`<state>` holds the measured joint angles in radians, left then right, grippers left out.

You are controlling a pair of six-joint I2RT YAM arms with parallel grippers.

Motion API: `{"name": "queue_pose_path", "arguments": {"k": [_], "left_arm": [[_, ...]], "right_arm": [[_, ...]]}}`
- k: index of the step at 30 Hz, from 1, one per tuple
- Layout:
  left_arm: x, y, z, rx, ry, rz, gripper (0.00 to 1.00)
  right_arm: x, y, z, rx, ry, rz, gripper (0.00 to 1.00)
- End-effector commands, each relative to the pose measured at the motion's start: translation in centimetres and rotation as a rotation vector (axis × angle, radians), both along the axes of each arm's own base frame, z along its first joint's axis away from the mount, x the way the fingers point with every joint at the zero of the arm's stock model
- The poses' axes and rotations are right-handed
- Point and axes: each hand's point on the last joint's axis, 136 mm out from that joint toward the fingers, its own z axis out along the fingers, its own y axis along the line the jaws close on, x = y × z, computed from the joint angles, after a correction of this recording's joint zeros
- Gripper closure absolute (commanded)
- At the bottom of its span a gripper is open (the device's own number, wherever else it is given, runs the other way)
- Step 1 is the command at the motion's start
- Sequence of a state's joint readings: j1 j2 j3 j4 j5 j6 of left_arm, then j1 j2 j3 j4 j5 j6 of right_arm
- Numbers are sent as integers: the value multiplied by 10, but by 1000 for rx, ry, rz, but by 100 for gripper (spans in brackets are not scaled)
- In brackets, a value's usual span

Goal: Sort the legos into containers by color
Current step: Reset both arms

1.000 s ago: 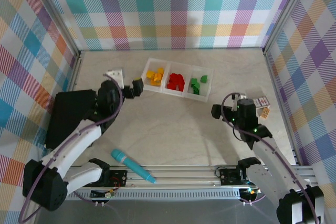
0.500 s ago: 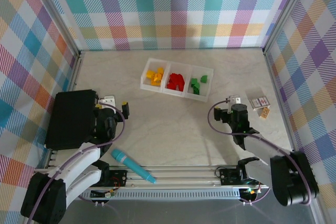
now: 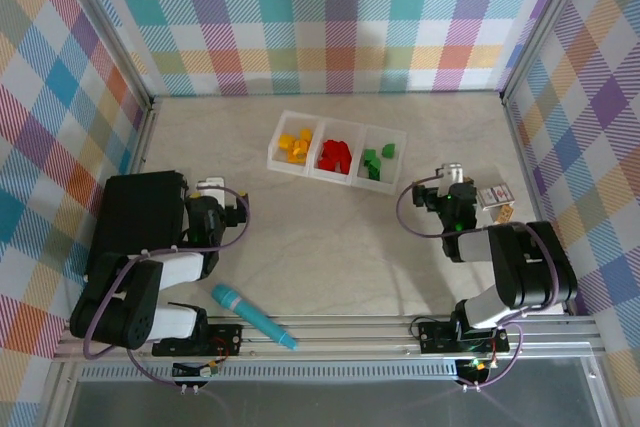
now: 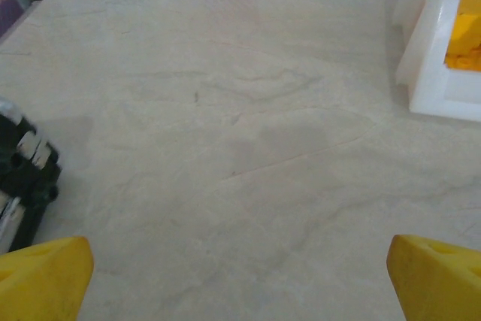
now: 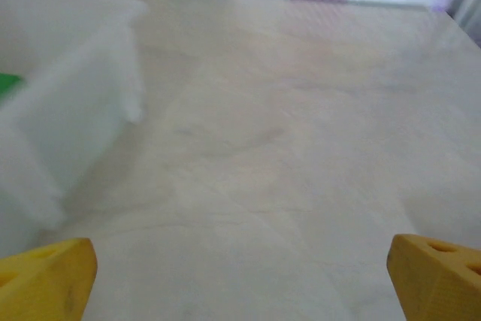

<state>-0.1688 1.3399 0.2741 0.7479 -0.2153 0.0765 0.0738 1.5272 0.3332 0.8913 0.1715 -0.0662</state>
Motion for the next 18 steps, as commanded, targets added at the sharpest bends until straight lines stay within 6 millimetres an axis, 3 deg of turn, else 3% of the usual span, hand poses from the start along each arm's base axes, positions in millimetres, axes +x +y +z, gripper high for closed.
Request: {"name": "queue_pose_path", "arguments": {"k": [1, 4, 6, 13, 18], "left_arm": [[19, -11, 20, -40, -115, -98, 0], [30, -10, 2, -38, -139, -97, 0], [36, -14, -6, -68, -25, -141, 0], [47, 8, -10, -129, 4, -60, 0], [46, 7, -10, -127, 7, -58, 0]], "right_arm": [[14, 8, 14, 91, -39, 43, 1], [15, -2, 14, 91, -35, -13, 1], [15, -4, 14, 91, -31, -29, 1], [15, -3, 14, 95, -25, -22, 1], [15, -3, 14, 93, -26, -23, 1]]}}
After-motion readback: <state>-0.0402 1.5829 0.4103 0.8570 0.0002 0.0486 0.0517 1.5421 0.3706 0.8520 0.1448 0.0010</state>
